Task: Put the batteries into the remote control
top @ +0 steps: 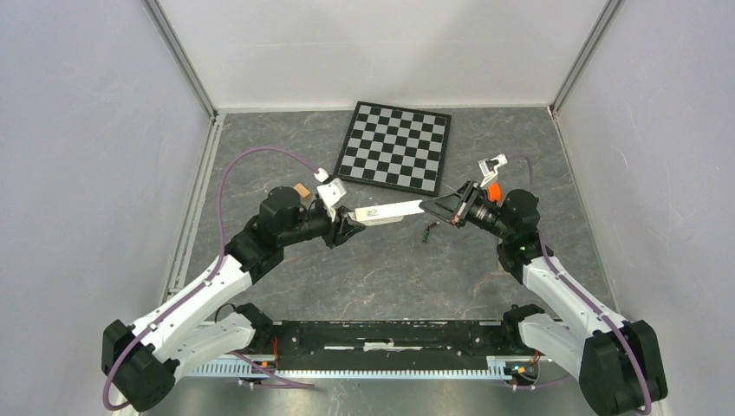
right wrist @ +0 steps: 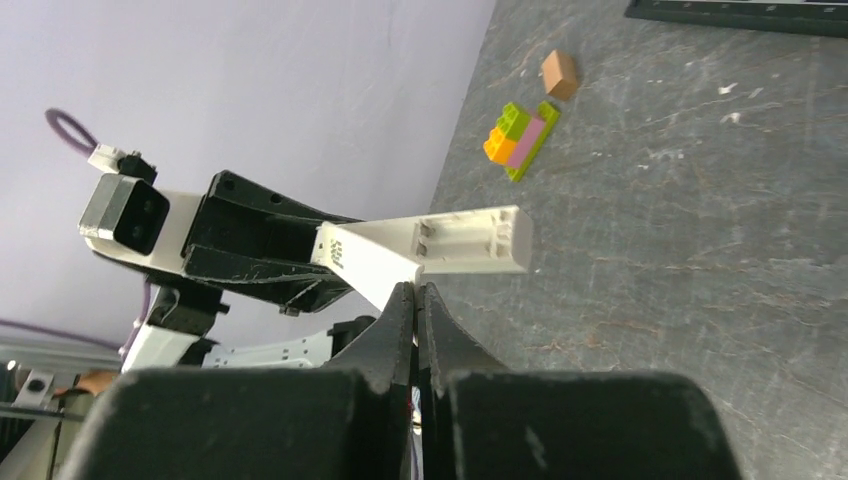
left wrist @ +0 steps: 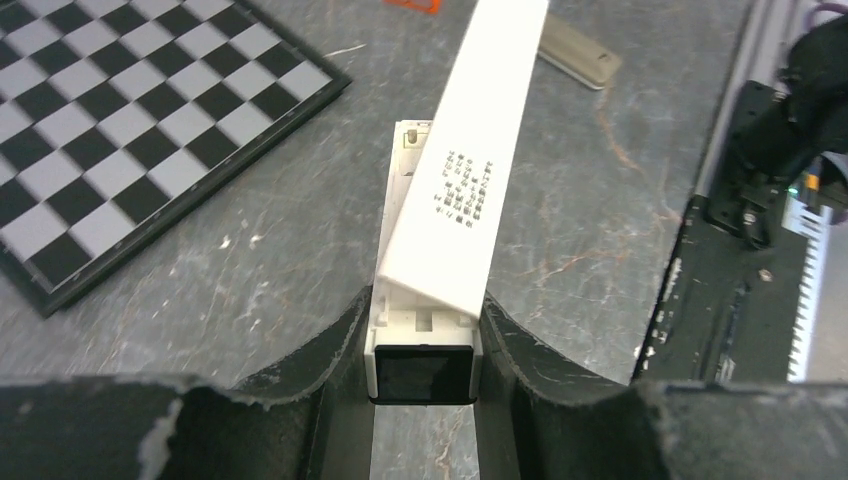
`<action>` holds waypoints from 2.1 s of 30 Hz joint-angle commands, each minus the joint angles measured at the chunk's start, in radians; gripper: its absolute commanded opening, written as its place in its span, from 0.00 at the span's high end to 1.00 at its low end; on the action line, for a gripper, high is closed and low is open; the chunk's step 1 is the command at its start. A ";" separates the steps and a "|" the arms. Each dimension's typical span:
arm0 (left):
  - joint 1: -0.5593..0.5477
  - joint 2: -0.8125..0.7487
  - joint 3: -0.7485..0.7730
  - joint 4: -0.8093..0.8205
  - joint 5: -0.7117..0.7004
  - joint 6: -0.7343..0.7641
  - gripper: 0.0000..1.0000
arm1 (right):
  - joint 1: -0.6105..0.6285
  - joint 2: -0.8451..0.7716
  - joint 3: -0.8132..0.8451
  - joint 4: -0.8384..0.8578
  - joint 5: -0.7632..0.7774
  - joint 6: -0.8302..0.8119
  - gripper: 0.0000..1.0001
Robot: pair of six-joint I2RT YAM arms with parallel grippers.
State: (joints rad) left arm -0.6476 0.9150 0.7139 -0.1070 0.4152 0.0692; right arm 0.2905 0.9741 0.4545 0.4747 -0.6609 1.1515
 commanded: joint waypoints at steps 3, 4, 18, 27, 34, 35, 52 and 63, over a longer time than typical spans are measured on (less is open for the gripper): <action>-0.001 -0.094 -0.054 -0.068 -0.272 -0.087 0.98 | -0.014 0.008 -0.049 0.035 0.140 -0.033 1.00; -0.001 -0.103 -0.064 -0.081 -0.297 -0.100 0.98 | -0.014 0.014 -0.059 0.048 0.159 -0.043 1.00; -0.001 -0.140 -0.076 -0.067 -0.186 -0.101 0.98 | 0.052 0.332 -0.040 0.066 0.401 -0.244 1.00; -0.001 -0.126 -0.071 -0.030 -0.130 -0.088 0.98 | 0.098 0.508 0.080 0.102 0.317 -0.401 0.59; -0.001 -0.133 -0.056 -0.037 -0.045 -0.071 0.98 | 0.098 0.369 0.124 -0.089 0.294 -0.544 0.25; -0.001 -0.131 -0.050 -0.037 -0.016 -0.036 0.98 | 0.096 0.348 0.139 -0.120 0.246 -0.570 0.21; -0.001 -0.067 0.049 -0.094 0.560 0.290 0.98 | 0.267 -0.067 0.063 -0.064 -0.301 -0.957 0.04; -0.002 -0.046 0.073 -0.129 0.570 0.265 0.98 | 0.453 0.071 0.327 -0.645 -0.185 -1.531 0.12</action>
State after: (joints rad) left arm -0.6476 0.8772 0.7433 -0.2497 0.9440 0.3080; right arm 0.7238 1.0004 0.6827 0.0631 -0.9085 -0.1360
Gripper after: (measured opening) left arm 0.411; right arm 0.910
